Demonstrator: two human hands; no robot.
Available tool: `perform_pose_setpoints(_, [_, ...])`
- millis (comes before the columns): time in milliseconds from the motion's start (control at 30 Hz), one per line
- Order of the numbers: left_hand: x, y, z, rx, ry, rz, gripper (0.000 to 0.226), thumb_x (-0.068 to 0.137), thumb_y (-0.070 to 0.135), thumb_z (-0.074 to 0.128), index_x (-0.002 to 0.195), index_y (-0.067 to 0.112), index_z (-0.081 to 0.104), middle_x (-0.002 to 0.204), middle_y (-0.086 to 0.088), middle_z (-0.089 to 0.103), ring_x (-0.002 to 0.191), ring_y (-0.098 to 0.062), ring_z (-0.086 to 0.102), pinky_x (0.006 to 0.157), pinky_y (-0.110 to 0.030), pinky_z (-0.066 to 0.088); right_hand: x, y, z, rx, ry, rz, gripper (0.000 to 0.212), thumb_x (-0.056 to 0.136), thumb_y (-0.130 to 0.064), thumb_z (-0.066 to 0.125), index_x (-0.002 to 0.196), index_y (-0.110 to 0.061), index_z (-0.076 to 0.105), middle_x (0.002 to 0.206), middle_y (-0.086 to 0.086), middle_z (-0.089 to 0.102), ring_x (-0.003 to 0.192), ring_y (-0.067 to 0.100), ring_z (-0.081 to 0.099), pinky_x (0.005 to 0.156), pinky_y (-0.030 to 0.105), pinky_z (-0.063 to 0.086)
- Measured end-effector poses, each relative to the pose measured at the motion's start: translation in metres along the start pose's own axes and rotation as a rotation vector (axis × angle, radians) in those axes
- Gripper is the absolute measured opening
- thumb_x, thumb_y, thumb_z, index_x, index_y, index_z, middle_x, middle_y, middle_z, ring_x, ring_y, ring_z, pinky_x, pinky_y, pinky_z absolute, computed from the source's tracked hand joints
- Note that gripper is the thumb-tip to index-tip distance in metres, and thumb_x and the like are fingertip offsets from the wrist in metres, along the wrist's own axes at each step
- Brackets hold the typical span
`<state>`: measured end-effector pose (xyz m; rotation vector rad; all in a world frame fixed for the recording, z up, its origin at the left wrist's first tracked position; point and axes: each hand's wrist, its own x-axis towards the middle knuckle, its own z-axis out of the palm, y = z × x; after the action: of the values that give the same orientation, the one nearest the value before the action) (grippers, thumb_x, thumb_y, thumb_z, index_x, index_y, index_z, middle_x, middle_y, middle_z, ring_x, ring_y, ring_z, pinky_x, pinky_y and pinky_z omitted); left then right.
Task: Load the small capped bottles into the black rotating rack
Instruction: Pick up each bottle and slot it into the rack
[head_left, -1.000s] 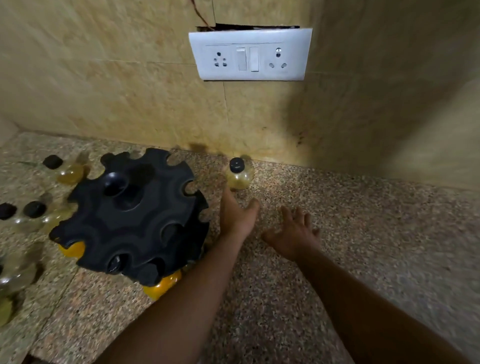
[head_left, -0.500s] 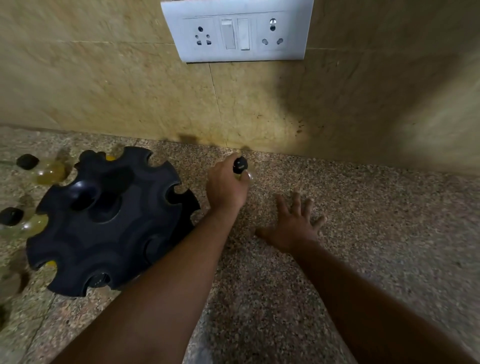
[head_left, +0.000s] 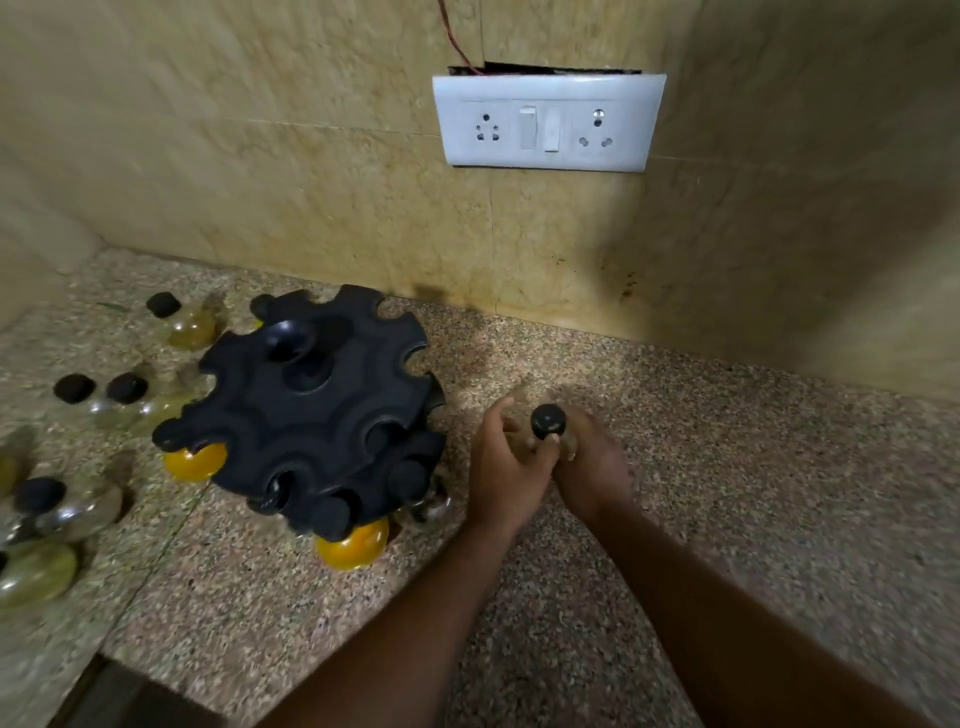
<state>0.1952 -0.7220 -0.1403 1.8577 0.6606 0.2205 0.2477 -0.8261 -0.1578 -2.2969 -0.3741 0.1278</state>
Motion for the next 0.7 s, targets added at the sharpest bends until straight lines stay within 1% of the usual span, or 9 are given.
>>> perform_pose_setpoints(100, [-0.018,-0.001,-0.017,-0.345,0.187,-0.234,0.043,0.093,0.031,0.066,0.132,0.02,0.054,0.118,0.0,0.065,0.1,-0.01,0.063,0.073,-0.018,0.047,-0.018,-0.019,-0.001,0.033,-0.03,-0.017,0.037,0.091,-0.045,0.066,0.125,-0.029,0.062,0.112,-0.009,0.066,0.098,0.012,0.061,0.082,0.031,0.05])
perform_pose_setpoints(200, [-0.035,0.006,-0.032,-0.627,0.361,-0.354,0.011,0.102,0.025,0.054,0.098,0.023,0.065,0.083,0.022,0.064,0.076,0.01,0.058,0.062,-0.006,0.043,-0.027,-0.033,0.001,0.041,-0.072,-0.038,0.049,0.086,-0.049,0.069,0.131,-0.033,0.059,0.118,-0.01,0.067,0.104,0.012,0.063,0.089,0.034,0.052])
perform_pose_setpoints(233, [-0.038,0.006,-0.035,-0.69,0.391,-0.389,0.017,0.103,0.027,0.053,0.089,0.026,0.062,0.074,0.024,0.062,0.07,0.01,0.057,0.061,-0.009,0.045,-0.03,-0.038,0.002,0.038,-0.087,-0.047,0.051,0.086,-0.049,0.069,0.133,-0.034,0.057,0.12,-0.011,0.067,0.106,0.012,0.062,0.09,0.033,0.051])
perform_pose_setpoints(300, [-0.047,0.003,-0.043,-0.787,0.437,-0.474,0.022,0.102,0.035,0.054,0.083,0.026,0.061,0.076,0.013,0.065,0.074,-0.005,0.06,0.069,-0.023,0.051,-0.036,-0.051,0.005,0.039,-0.118,-0.077,0.053,0.085,-0.045,0.072,0.135,-0.034,0.058,0.122,-0.013,0.066,0.109,0.008,0.06,0.089,0.028,0.046])
perform_pose_setpoints(400, [-0.059,-0.001,-0.062,-0.897,0.496,-0.559,0.028,0.102,0.036,0.053,0.089,0.015,0.066,0.069,0.0,0.071,0.071,-0.023,0.064,0.071,-0.036,0.055,-0.047,-0.07,0.015,0.04,-0.179,-0.148,0.055,0.082,-0.047,0.074,0.134,-0.037,0.057,0.124,-0.013,0.066,0.111,0.011,0.062,0.09,0.032,0.05])
perform_pose_setpoints(467, [-0.066,-0.005,-0.076,-0.931,0.531,-0.573,0.026,0.102,0.033,0.054,0.1,0.01,0.066,0.088,-0.007,0.074,0.084,-0.028,0.069,0.081,-0.042,0.057,-0.054,-0.08,0.025,0.045,-0.232,-0.194,0.055,0.081,-0.048,0.074,0.132,-0.038,0.056,0.128,-0.012,0.063,0.115,0.013,0.061,0.093,0.039,0.053])
perform_pose_setpoints(600, [-0.075,-0.024,-0.104,-0.954,0.553,-0.559,0.024,0.102,0.028,0.055,0.093,0.012,0.07,0.098,-0.012,0.075,0.091,-0.03,0.071,0.088,-0.044,0.058,-0.069,-0.097,0.044,0.024,-0.273,-0.253,0.057,0.082,-0.052,0.074,0.136,-0.04,0.056,0.157,-0.009,0.037,0.139,0.015,0.043,0.105,0.039,0.047])
perform_pose_setpoints(667, [-0.075,-0.032,-0.117,-0.96,0.496,-0.567,0.025,0.102,0.03,0.055,0.098,0.012,0.072,0.095,-0.011,0.077,0.086,-0.03,0.072,0.081,-0.042,0.06,-0.074,-0.102,0.05,0.042,-0.283,-0.246,0.059,0.083,-0.047,0.077,0.138,-0.038,0.057,0.164,-0.005,0.027,0.143,0.016,0.039,0.107,0.035,0.042])
perform_pose_setpoints(700, [-0.077,-0.035,-0.125,-0.958,0.451,-0.576,0.027,0.102,0.031,0.054,0.098,0.011,0.071,0.086,-0.009,0.077,0.075,-0.026,0.072,0.069,-0.037,0.059,-0.077,-0.106,0.054,0.049,-0.29,-0.23,0.06,0.083,-0.048,0.077,0.139,-0.039,0.056,0.166,-0.004,0.023,0.144,0.018,0.037,0.108,0.035,0.041])
